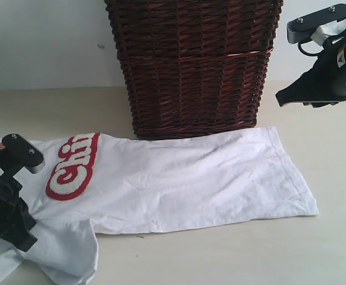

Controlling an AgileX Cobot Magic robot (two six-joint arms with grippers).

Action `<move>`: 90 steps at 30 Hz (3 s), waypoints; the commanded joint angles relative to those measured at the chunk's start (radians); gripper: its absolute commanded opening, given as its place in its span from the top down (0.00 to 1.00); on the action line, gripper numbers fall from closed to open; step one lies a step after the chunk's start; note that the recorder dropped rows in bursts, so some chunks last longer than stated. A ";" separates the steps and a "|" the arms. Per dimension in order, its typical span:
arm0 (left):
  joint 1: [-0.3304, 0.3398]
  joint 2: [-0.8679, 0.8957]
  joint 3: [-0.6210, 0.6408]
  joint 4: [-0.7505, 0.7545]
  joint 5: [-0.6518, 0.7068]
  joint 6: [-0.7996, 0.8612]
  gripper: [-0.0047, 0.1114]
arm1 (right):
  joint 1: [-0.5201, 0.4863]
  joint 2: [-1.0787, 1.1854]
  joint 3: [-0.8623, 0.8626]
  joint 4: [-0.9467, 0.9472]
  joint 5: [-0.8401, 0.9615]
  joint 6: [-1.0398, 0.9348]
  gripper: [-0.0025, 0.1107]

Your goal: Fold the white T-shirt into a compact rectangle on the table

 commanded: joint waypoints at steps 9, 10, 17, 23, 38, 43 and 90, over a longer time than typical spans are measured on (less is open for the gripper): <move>-0.004 -0.143 -0.260 0.023 0.444 0.011 0.95 | 0.000 -0.010 -0.007 -0.002 -0.032 -0.003 0.71; -0.004 -0.154 -0.271 0.023 0.464 0.011 0.95 | 0.000 -0.010 -0.007 -0.002 -0.033 -0.003 0.71; -0.002 -0.214 -0.390 0.266 0.523 -0.034 0.95 | 0.000 -0.010 -0.007 -0.004 -0.048 -0.029 0.71; 0.000 -0.194 -0.394 0.396 0.451 -0.118 0.91 | 0.000 -0.010 -0.007 -0.004 -0.061 -0.029 0.71; 0.003 -0.002 -0.325 0.800 0.428 -0.635 0.53 | 0.000 -0.010 -0.007 -0.004 -0.068 -0.029 0.71; 0.001 -0.016 -0.337 0.660 0.567 -0.582 0.53 | 0.000 -0.010 -0.007 -0.004 -0.072 -0.029 0.71; -0.003 0.011 -0.131 0.377 0.070 -0.677 0.53 | 0.000 -0.010 -0.007 0.080 -0.078 -0.056 0.71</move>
